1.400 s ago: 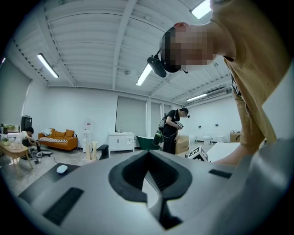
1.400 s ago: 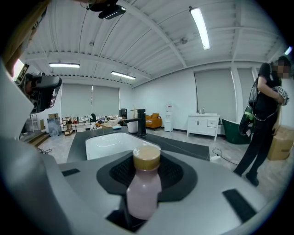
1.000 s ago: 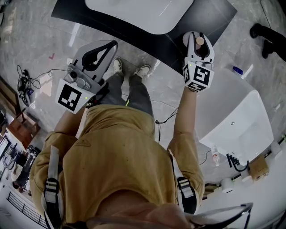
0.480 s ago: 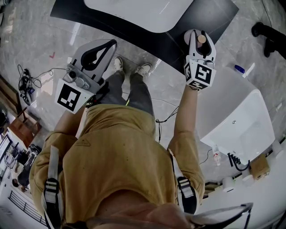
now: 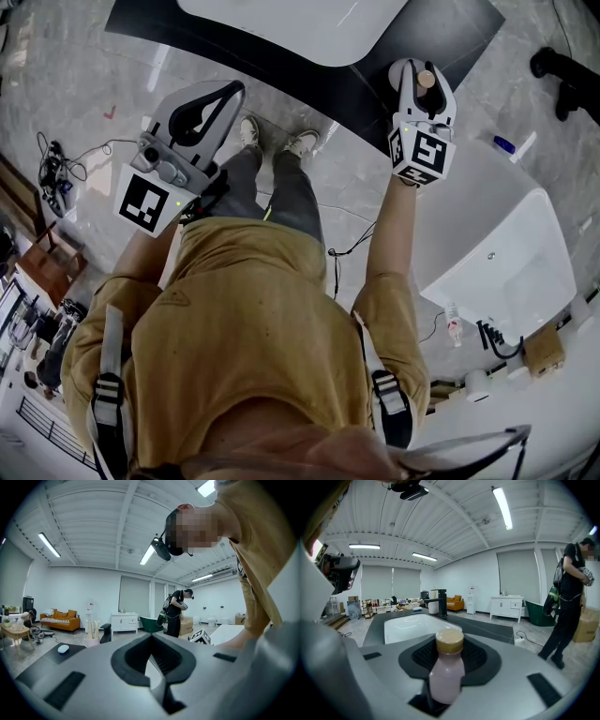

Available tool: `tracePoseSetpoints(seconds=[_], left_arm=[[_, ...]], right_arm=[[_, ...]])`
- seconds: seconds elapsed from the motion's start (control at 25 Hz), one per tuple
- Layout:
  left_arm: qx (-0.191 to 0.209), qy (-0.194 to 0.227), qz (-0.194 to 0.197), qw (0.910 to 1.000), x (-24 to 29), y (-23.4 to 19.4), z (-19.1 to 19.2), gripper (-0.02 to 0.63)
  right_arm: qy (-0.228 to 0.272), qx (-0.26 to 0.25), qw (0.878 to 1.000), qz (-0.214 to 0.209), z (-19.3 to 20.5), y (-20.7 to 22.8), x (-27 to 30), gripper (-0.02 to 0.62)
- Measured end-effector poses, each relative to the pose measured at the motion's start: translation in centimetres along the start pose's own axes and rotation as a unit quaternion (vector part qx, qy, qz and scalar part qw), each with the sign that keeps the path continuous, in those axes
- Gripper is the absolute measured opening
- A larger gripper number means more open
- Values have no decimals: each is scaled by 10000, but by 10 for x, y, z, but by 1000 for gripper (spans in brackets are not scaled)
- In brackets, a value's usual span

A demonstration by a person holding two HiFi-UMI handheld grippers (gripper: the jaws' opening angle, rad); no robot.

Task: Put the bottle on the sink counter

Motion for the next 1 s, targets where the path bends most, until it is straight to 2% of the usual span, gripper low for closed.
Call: tracePoseSetpoints(seconds=[0.6, 1.0], left_arm=[[-43, 6, 30, 10000, 2, 0, -1, 2], [-33, 39, 41, 10000, -1, -2, 0, 2]], right_arm=[[153, -80, 9998, 49, -3, 1, -2, 121], [83, -51, 10000, 15, 0, 1, 1, 126]])
Point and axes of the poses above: the fingertips, and each gripper's own axes: x forward along the fingers, y to its right, z out of its underside, the point moved 2 cm from there along -x, backward along the fingers, and after that the axes turned 1 degree about x, right-handed, at the moved point
